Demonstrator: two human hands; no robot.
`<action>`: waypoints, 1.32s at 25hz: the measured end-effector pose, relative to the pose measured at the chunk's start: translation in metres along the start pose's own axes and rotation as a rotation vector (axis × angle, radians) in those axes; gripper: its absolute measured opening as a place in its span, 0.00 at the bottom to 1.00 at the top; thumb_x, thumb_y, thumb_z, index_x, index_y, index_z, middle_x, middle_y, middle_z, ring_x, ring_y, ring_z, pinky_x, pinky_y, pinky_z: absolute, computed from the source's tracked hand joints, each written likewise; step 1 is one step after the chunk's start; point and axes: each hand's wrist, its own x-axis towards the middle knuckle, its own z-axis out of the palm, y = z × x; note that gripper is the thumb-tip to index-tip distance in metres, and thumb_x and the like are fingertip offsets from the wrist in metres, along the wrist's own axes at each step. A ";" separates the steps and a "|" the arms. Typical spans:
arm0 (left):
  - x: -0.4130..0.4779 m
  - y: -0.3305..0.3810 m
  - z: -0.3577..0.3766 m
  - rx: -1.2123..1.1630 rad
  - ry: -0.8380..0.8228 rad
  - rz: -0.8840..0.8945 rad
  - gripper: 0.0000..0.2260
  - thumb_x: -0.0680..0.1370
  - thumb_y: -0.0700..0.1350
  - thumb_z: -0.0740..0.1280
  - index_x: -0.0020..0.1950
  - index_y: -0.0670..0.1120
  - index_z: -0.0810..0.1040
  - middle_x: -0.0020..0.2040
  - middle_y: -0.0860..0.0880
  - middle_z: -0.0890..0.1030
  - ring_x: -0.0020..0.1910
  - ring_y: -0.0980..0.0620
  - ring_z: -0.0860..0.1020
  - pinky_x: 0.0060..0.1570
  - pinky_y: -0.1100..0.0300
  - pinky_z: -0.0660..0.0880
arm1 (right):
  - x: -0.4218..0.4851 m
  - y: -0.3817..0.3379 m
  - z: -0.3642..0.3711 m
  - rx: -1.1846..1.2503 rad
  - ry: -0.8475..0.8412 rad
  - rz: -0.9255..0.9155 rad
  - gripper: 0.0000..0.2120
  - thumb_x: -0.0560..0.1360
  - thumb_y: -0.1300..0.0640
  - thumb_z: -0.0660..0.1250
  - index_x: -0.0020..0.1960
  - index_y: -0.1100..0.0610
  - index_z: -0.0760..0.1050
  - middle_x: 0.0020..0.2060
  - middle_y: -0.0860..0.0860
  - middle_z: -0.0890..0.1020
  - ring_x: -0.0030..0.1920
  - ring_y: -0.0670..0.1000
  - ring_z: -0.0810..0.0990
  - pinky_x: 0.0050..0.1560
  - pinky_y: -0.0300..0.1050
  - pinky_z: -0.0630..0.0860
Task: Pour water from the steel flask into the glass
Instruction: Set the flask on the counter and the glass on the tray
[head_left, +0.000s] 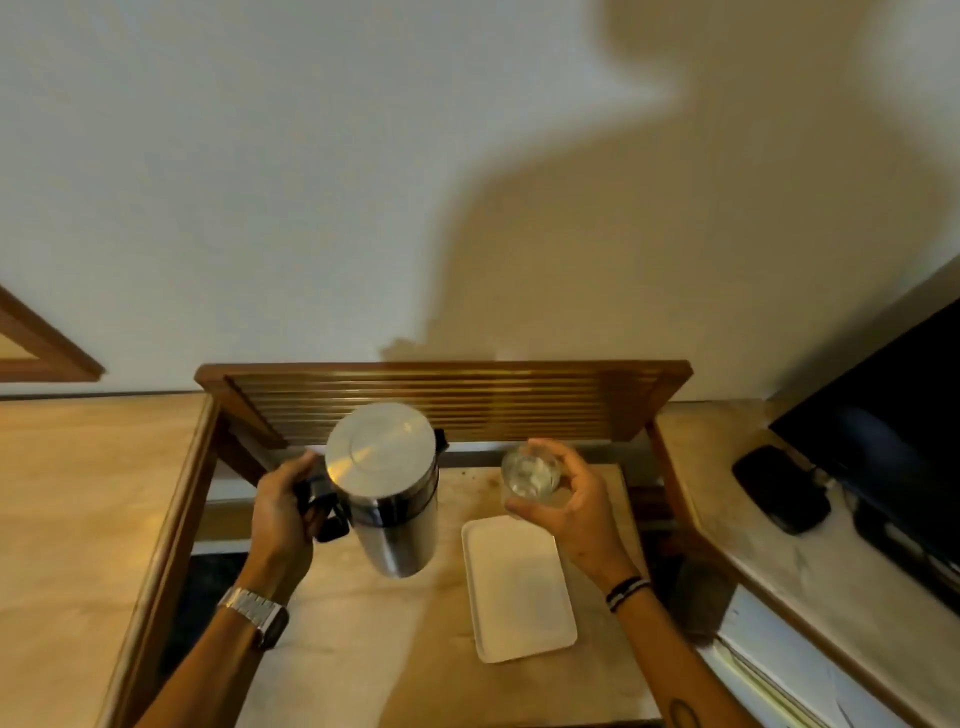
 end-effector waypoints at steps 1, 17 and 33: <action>0.007 -0.030 -0.006 0.024 0.023 -0.041 0.19 0.87 0.44 0.60 0.36 0.45 0.78 0.22 0.55 0.72 0.18 0.59 0.68 0.19 0.67 0.61 | -0.002 0.033 0.009 -0.023 -0.009 0.056 0.35 0.69 0.62 0.88 0.72 0.53 0.79 0.67 0.48 0.85 0.68 0.50 0.83 0.67 0.49 0.84; 0.082 -0.280 -0.078 0.200 0.114 -0.210 0.17 0.75 0.47 0.65 0.27 0.44 0.79 0.22 0.50 0.75 0.20 0.51 0.74 0.26 0.59 0.76 | -0.019 0.339 0.100 -0.268 -0.025 0.471 0.38 0.67 0.70 0.86 0.70 0.52 0.74 0.60 0.43 0.80 0.64 0.51 0.79 0.58 0.24 0.71; 0.084 -0.297 -0.104 0.732 -0.202 0.159 0.26 0.82 0.53 0.60 0.35 0.35 0.83 0.21 0.47 0.75 0.22 0.59 0.71 0.29 0.65 0.71 | -0.022 0.349 0.088 -0.337 -0.183 0.490 0.50 0.73 0.63 0.85 0.86 0.55 0.60 0.80 0.54 0.72 0.81 0.58 0.70 0.82 0.60 0.70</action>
